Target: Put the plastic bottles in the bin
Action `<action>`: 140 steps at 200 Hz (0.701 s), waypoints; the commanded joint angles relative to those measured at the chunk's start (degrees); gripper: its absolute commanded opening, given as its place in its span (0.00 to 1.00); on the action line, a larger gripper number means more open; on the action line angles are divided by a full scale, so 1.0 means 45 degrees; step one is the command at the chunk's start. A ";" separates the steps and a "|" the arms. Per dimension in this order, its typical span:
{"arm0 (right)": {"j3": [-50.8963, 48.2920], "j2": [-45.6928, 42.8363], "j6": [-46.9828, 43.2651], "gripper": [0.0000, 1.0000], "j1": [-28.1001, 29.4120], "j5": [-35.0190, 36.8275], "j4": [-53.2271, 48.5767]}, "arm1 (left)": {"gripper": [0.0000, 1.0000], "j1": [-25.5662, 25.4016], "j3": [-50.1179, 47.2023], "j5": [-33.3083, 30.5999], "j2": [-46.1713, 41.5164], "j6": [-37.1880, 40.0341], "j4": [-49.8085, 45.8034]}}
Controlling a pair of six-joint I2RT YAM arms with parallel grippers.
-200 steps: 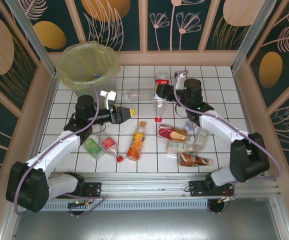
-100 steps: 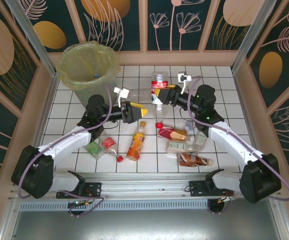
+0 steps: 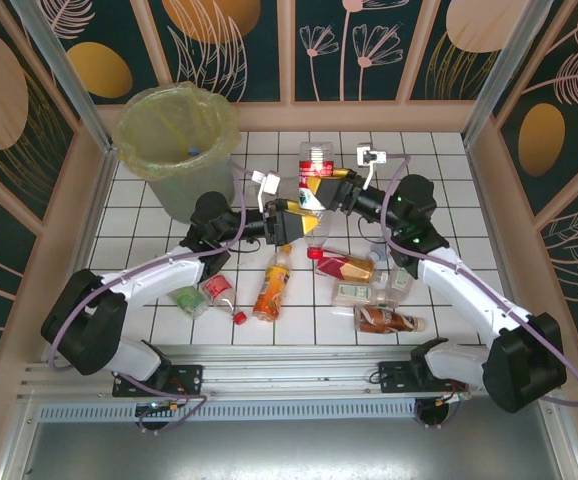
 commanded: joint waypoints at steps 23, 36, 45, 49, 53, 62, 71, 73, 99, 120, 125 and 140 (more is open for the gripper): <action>-0.0135 -0.0428 0.0105 0.63 0.0169 -0.0237 0.0692 | 0.82 -0.0172 0.0788 0.0140 0.0488 -0.0584 0.1268; -0.0145 -0.0465 0.0068 0.63 0.0160 -0.0208 0.0639 | 0.80 -0.0193 0.0864 0.0181 0.0629 -0.0735 0.1440; -0.0127 -0.0484 0.0042 0.63 0.0167 -0.0190 0.0572 | 0.78 -0.0213 0.0906 0.0165 0.0675 -0.0781 0.1481; -0.0141 -0.0489 0.0032 0.63 0.0166 -0.0188 0.0570 | 0.76 -0.0208 0.0940 0.0153 0.0692 -0.0781 0.1463; -0.0132 -0.0489 0.0038 0.63 0.0161 -0.0187 0.0564 | 0.74 -0.0213 0.0958 0.0131 0.0696 -0.0772 0.1426; -0.0137 -0.0504 0.0025 0.63 0.0162 -0.0188 0.0527 | 0.72 -0.0203 0.1019 0.0140 0.0717 -0.0715 0.1310; -0.0133 -0.0501 0.0003 0.63 0.0165 -0.0179 0.0485 | 0.71 -0.0213 0.1052 0.0123 0.0719 -0.0645 0.1166; -0.0141 -0.0507 -0.0010 0.63 0.0162 -0.0171 0.0479 | 0.71 -0.0213 0.1058 0.0123 0.0717 -0.0631 0.1146; -0.0096 -0.0548 -0.0073 0.63 0.0168 -0.0130 0.0330 | 0.61 -0.0213 0.1111 0.0071 0.0590 -0.0314 0.0651; -0.0035 -0.0565 -0.0170 0.64 0.0161 -0.0096 0.0176 | 0.54 -0.0213 0.1192 -0.0013 0.0400 0.0171 0.0001; -0.0019 -0.0566 -0.0191 0.64 0.0160 -0.0079 0.0143 | 0.54 -0.0212 0.1215 -0.0039 0.0361 0.0266 -0.0132; 0.0005 -0.0637 -0.0237 0.68 0.0173 -0.0052 0.0088 | 0.54 -0.0213 0.1274 -0.0085 0.0254 0.0551 -0.0505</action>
